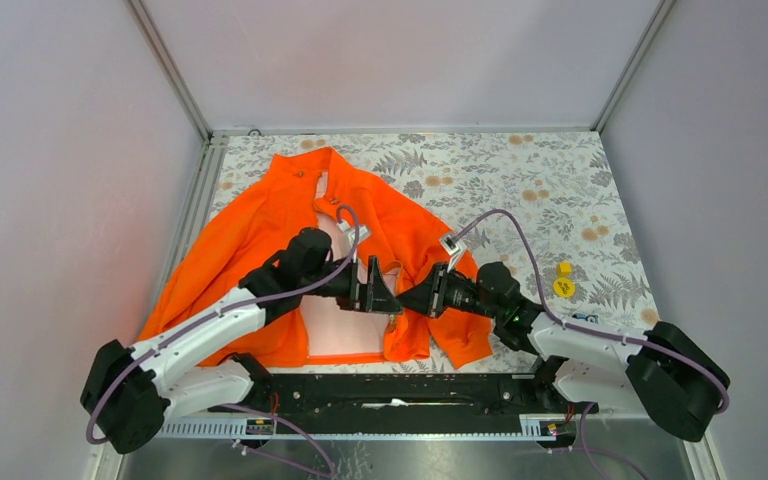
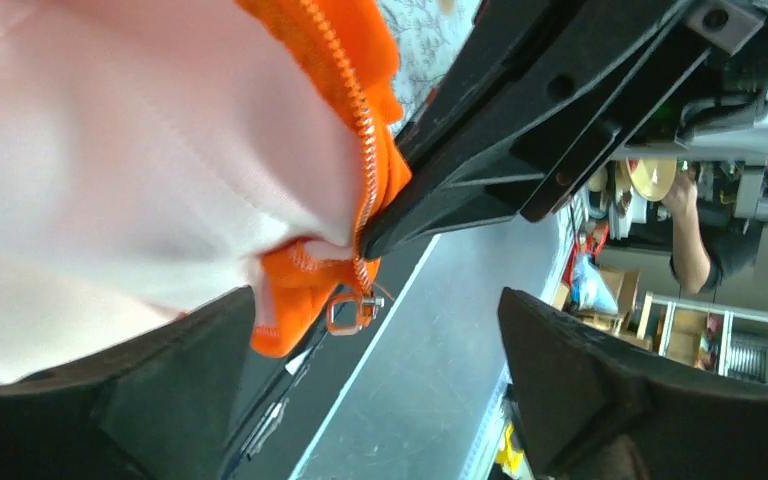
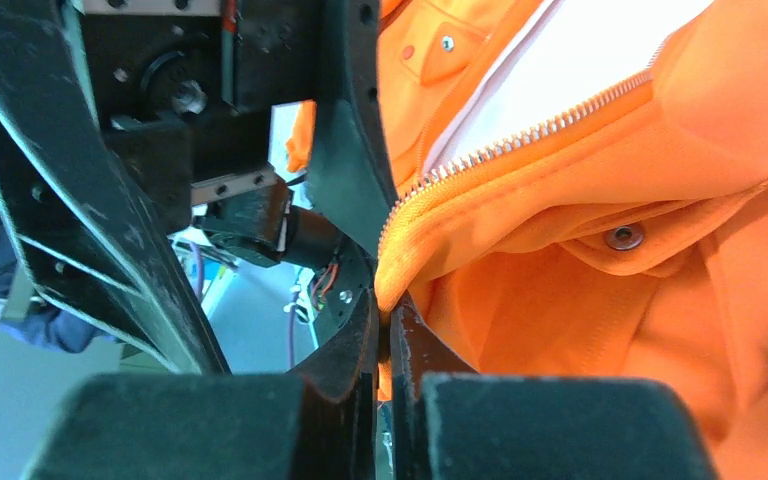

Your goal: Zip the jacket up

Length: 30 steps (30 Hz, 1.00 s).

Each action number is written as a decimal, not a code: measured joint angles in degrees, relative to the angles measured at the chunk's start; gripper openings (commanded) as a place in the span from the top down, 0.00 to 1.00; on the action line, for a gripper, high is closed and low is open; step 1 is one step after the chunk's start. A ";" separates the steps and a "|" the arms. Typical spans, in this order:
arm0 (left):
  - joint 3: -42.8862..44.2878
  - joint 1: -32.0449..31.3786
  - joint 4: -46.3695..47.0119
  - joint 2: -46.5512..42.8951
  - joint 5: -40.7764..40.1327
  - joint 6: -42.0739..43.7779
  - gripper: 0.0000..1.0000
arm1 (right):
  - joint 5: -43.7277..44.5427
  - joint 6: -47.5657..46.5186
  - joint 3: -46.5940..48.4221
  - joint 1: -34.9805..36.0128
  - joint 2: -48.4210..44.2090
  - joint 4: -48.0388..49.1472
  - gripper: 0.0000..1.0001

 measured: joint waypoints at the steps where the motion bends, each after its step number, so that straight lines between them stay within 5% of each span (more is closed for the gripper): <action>1: 1.09 0.13 -2.43 -0.48 -1.22 0.72 0.01 | 0.52 -0.90 0.20 -0.02 -0.90 -1.68 1.00; 8: 6.49 4.66 -19.89 -5.70 -12.52 0.92 0.04 | 2.60 -4.87 0.31 -0.44 -6.12 -8.59 1.00; 16: 10.12 17.38 -42.05 -6.10 -27.56 -5.64 0.07 | 1.16 -5.03 0.31 -0.61 -4.79 -8.24 1.00; 22: 8.94 18.10 -48.17 -2.40 -36.63 -11.34 0.14 | -1.92 -4.46 0.28 -0.68 -3.04 -6.49 1.00; 26: 7.82 18.10 -46.84 3.26 -39.45 -12.94 0.41 | -3.21 -3.56 0.22 -0.68 -2.86 -4.72 1.00; 30: 4.74 18.14 -44.92 5.60 -40.96 -13.75 0.44 | -3.87 -2.78 -0.35 -0.68 -2.86 -3.23 1.00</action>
